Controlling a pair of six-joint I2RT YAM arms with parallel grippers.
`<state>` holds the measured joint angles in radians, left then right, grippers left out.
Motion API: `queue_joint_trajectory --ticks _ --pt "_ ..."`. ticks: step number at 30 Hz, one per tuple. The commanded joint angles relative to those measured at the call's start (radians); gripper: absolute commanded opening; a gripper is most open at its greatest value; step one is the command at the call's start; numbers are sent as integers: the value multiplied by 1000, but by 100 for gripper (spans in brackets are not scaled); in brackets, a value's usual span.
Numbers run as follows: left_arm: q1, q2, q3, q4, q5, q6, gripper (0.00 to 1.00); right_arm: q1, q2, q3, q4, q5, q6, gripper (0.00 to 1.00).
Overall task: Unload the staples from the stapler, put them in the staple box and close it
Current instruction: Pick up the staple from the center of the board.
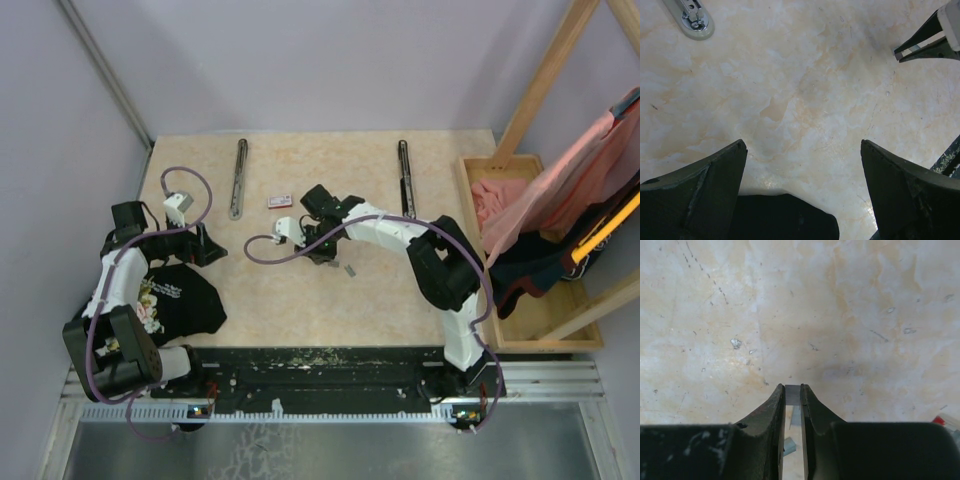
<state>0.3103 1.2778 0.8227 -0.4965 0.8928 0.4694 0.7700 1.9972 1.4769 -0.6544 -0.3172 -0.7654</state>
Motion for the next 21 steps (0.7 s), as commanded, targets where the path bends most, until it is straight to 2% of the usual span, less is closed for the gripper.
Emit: queue_joint_trajectory --ticks 1,12,21 --pt "6 4 33 -5 29 15 100 -29 -84 86 -3 -51 30 15" --pt "6 3 33 -6 29 14 100 -155 -69 166 66 -15 80 15" --pt "6 5 33 -5 29 15 100 -248 25 244 112 45 90 15"
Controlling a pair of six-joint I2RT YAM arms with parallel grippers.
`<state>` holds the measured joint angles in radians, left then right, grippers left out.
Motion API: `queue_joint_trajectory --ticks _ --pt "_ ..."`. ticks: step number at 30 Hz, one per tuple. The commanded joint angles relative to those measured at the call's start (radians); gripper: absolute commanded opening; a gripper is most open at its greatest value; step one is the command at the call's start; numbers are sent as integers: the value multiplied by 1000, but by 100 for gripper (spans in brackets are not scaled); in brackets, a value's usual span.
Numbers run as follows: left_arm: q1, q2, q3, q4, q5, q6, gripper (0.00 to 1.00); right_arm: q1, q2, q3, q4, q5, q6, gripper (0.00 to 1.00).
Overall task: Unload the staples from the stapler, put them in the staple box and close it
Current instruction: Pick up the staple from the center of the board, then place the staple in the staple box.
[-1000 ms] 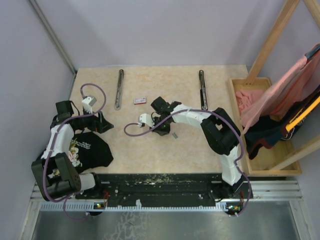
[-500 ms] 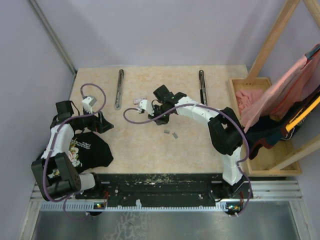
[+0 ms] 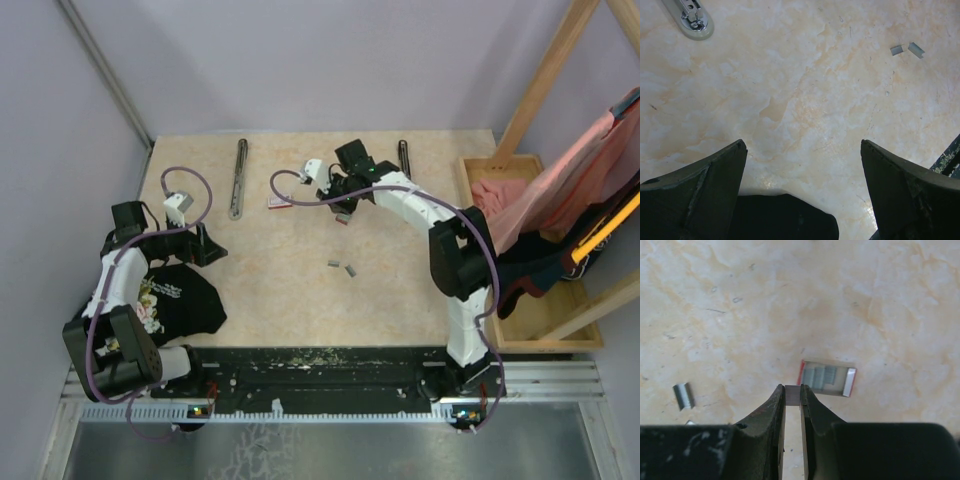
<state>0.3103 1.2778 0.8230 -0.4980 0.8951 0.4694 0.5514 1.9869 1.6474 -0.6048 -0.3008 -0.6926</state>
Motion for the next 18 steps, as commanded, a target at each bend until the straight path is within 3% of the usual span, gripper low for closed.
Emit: queue_joint_trajectory --ticks 1,18 --pt "6 4 32 -3 27 15 100 -38 47 82 67 35 18 15" --pt "6 11 31 -4 24 15 100 -82 187 123 169 137 35 15"
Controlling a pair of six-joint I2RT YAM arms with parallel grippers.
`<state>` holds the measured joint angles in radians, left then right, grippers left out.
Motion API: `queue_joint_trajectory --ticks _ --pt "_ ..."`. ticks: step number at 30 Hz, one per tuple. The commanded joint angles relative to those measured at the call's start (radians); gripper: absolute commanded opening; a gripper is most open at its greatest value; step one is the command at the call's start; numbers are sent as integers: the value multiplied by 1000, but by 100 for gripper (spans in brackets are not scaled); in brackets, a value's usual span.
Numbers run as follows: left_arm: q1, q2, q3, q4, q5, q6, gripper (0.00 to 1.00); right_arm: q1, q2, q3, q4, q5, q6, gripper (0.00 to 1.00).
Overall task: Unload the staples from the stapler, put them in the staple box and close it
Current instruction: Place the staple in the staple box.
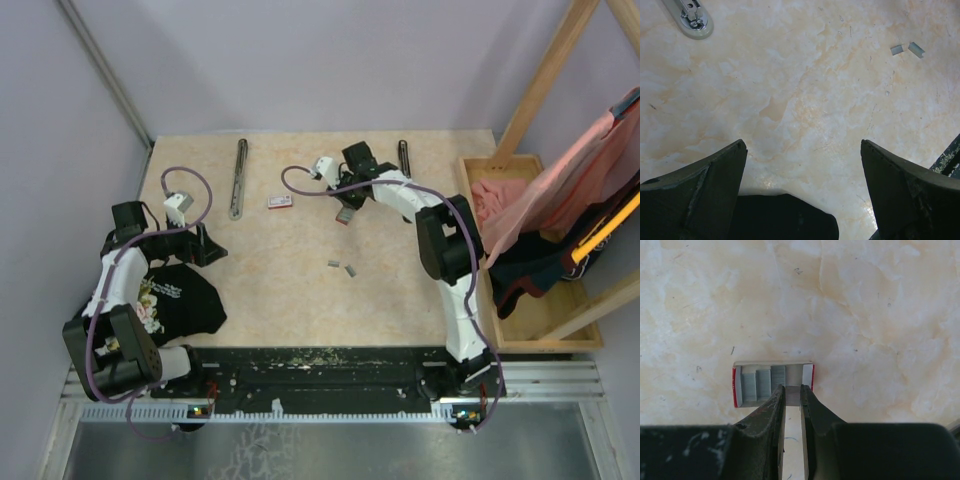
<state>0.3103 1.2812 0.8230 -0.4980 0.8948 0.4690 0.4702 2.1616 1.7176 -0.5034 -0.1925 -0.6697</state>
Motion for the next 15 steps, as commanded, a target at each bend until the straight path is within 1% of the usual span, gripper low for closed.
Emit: queue_joint_trajectory --ticks 1,15 --pt "6 6 32 -4 25 15 100 -1 14 51 75 35 13 15" --pt "6 12 33 -3 23 15 100 -1 43 56 116 59 21 15"
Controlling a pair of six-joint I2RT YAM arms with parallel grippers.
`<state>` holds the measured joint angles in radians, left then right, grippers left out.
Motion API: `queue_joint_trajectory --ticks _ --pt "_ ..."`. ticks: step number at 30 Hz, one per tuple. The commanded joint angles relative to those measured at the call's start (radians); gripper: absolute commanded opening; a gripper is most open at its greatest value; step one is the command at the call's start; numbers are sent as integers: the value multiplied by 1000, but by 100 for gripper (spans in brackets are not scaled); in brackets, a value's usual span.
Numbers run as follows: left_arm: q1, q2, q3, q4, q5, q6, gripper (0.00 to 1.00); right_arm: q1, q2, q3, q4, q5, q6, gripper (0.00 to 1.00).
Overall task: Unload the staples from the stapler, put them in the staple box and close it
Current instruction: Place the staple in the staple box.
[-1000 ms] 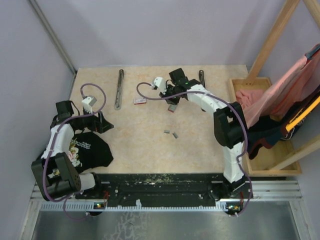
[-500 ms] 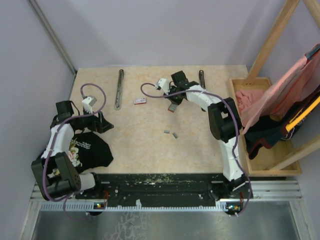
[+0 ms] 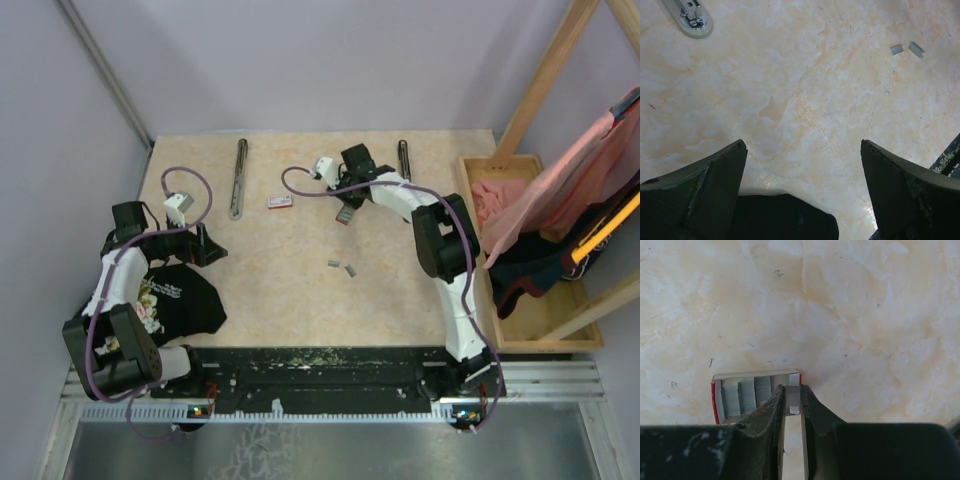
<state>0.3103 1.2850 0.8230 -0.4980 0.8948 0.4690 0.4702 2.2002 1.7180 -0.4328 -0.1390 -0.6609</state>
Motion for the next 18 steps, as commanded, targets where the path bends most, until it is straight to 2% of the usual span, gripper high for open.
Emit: queue_joint_trajectory --ticks 1,18 --pt "6 8 33 -3 23 14 100 -1 6 57 44 3 12 15" --pt "6 12 34 -3 23 13 100 -1 21 60 41 -15 19 15"
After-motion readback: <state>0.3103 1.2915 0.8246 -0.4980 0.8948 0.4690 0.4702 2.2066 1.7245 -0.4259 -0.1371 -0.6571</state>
